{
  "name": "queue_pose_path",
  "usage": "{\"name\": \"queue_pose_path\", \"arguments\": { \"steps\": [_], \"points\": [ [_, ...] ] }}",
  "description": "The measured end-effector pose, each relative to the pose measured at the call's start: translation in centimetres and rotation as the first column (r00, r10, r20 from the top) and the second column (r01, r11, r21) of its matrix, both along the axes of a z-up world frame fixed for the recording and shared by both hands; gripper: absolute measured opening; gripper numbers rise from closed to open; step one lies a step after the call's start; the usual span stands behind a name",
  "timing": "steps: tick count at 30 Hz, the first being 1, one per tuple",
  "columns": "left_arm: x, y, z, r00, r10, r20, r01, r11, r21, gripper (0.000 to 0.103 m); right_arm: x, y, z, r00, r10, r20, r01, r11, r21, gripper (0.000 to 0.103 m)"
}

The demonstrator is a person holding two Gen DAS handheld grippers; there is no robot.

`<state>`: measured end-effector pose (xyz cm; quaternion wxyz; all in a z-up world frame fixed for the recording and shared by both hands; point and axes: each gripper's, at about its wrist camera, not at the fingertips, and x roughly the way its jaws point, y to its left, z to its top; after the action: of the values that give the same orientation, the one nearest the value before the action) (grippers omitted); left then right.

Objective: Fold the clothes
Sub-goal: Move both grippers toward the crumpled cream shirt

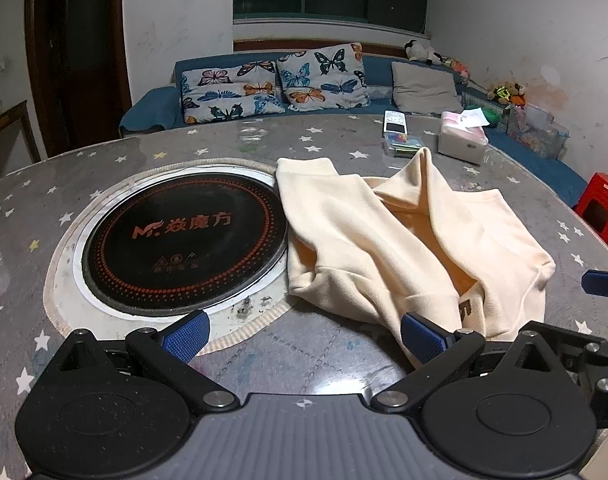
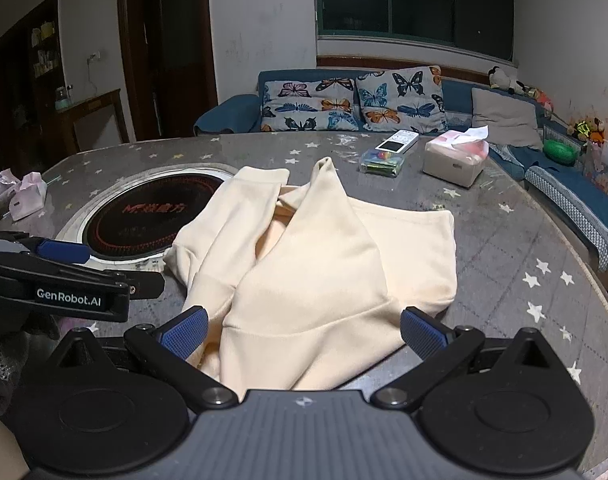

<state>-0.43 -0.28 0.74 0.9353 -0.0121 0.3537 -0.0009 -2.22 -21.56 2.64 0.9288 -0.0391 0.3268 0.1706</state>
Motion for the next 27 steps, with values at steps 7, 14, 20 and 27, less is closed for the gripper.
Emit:
{"name": "queue_pose_path", "arguments": {
  "steps": [7,14,20,27],
  "points": [
    [-0.22,-0.25,0.18,1.0,-0.004,-0.006,0.004,1.0,0.001,0.103,-0.41,0.11,-0.36,1.0,0.014,-0.008,-0.014,1.0,0.005,0.103],
    [-0.16,-0.51,0.39,1.0,-0.006,-0.013,0.006,1.0,0.004,0.103,-0.61,0.04,-0.35,1.0,0.017,-0.008,-0.017,1.0,0.012,0.103],
    [-0.03,-0.82,0.5,1.0,-0.015,-0.015,0.015,1.0,0.008,0.103,-0.56,-0.11,-0.32,1.0,0.02,-0.009,-0.019,1.0,0.017,0.103],
    [0.34,-0.89,0.52,1.0,-0.018,-0.018,0.018,1.0,0.007,0.103,-0.24,-0.2,-0.07,1.0,0.022,-0.001,-0.022,1.0,0.018,0.103]
  ]
}}
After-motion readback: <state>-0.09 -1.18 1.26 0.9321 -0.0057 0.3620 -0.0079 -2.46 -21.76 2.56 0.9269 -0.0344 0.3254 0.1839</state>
